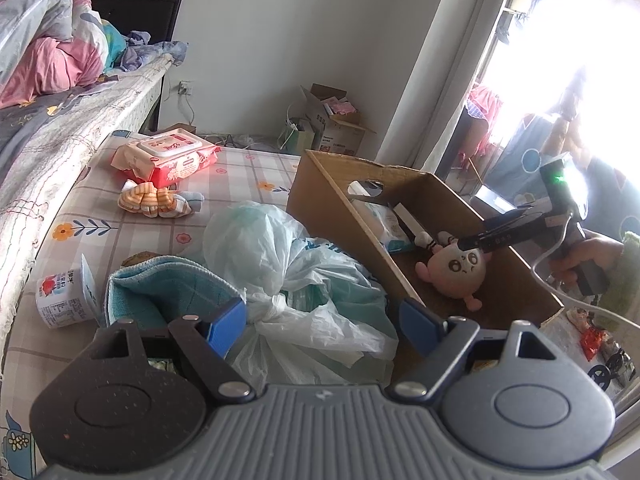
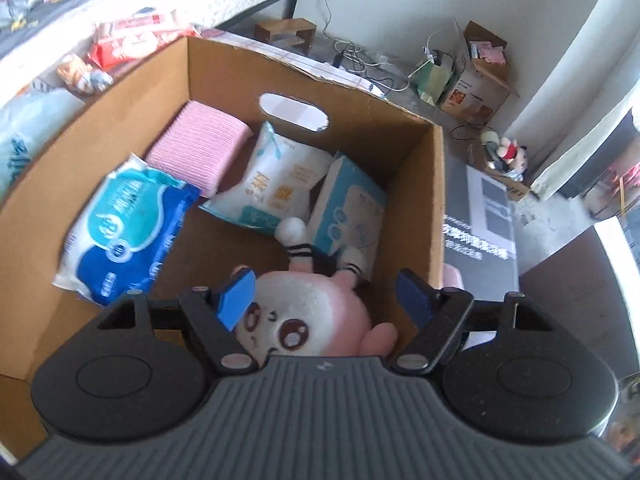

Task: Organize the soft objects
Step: 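Lower the plush toy into the box beside the cotton swab bag, then open the right gripper and move it out of the box to the teal towel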

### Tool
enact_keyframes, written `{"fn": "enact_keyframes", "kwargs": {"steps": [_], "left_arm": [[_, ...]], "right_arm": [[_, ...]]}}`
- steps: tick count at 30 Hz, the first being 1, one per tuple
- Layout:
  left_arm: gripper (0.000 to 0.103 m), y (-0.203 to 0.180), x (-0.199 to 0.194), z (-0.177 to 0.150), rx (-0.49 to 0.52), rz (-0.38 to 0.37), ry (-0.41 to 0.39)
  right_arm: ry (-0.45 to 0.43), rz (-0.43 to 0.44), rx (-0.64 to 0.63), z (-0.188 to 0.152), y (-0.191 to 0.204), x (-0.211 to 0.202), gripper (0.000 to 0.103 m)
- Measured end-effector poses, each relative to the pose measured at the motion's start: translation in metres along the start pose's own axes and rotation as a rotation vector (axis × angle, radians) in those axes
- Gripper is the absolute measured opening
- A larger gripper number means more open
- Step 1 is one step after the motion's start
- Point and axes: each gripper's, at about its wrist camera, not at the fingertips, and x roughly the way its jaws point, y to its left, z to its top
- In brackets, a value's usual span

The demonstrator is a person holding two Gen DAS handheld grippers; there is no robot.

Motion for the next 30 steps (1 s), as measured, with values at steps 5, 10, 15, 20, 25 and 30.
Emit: {"fn": "enact_keyframes", "kwargs": {"steps": [5, 10, 15, 20, 25, 30], "left_arm": [[0.085, 0.000, -0.001, 0.001, 0.002, 0.002, -0.001], [0.085, -0.001, -0.002, 0.001, 0.009, 0.008, 0.000], [0.085, 0.000, -0.003, 0.001, 0.003, 0.016, -0.001], [0.085, 0.000, -0.003, 0.001, 0.002, 0.015, -0.002], [0.085, 0.001, -0.004, 0.001, 0.001, 0.012, -0.001], [0.085, 0.002, -0.004, 0.000, -0.004, 0.011, -0.006]], "right_arm": [[0.026, 0.020, -0.055, -0.011, 0.023, 0.009, 0.077], [0.061, -0.081, -0.234, -0.019, 0.052, 0.038, 0.085], [0.078, -0.139, -0.338, -0.021, 0.063, 0.056, 0.088], [0.045, -0.099, -0.293, -0.018, 0.052, 0.052, 0.076], [0.011, -0.026, -0.190, -0.024, 0.040, 0.044, 0.076], [0.015, -0.030, -0.186, -0.030, 0.041, 0.036, 0.081]]}}
